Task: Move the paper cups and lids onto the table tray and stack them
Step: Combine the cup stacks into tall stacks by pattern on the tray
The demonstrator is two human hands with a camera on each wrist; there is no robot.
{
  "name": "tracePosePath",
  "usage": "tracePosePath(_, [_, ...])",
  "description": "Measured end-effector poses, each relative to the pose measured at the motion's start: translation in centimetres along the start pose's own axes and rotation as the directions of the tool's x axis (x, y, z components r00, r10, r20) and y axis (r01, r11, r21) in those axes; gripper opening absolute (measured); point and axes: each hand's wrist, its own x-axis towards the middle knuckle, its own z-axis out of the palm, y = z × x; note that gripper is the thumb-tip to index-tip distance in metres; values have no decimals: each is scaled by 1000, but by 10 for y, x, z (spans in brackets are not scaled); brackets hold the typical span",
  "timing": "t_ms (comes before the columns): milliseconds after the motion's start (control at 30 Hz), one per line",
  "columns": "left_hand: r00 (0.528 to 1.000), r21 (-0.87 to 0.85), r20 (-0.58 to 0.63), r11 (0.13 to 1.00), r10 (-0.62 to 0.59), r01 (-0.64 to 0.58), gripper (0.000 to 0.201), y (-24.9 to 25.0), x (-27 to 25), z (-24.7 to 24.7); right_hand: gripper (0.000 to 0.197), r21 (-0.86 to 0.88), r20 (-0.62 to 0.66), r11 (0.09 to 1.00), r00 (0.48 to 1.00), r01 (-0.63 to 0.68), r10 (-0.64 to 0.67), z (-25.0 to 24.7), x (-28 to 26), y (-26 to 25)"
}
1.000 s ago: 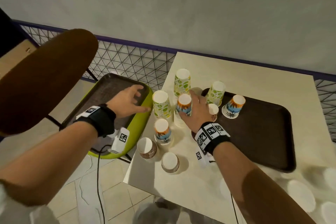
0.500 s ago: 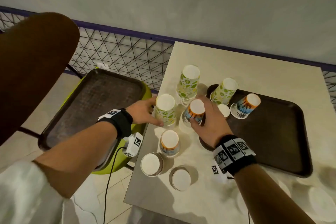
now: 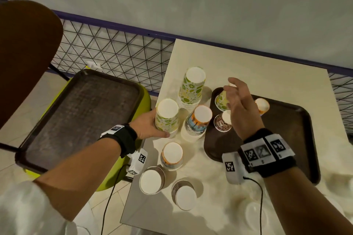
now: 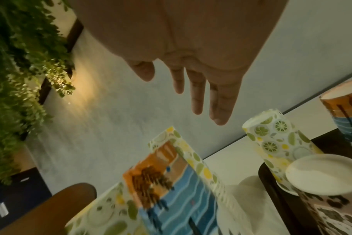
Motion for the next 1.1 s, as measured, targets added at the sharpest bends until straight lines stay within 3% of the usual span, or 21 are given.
tracePosePath(100, [996,-29,-90,999,27,-29,73,3,-5,0,32,-169,3,983,998,65,-65,2,33,16])
tracePosePath(167, [990,-47,-127,997,58,-65,72,5,-8,-1,34,-136,62,987,993,-89,98,6,57,25])
tracePosePath(233, [984,-79,-163,993,76,-90,73,5,-8,-3,39,-159,147,974,972,-161,184,10,79,33])
tracePosePath(400, [981,-129,-183,988,65,-90,78,4,-9,-6,47,-369,305,924,926,-99,221,20,103,42])
tracePosePath(567, [976,-151,-213,986,40,-73,73,6,-10,-10,77,-537,399,844,881,0,254,33,116,54])
tracePosePath(767, [976,-137,-216,989,32,-63,71,12,-6,-11,96,-527,453,848,859,44,237,55,131,68])
tracePosePath(933, [977,-149,-211,988,18,-50,74,15,4,-10,96,-495,532,865,815,82,227,64,135,68])
tracePosePath(1100, [981,-158,-196,987,-2,-30,77,17,13,-8,122,-465,556,883,797,65,235,71,139,76])
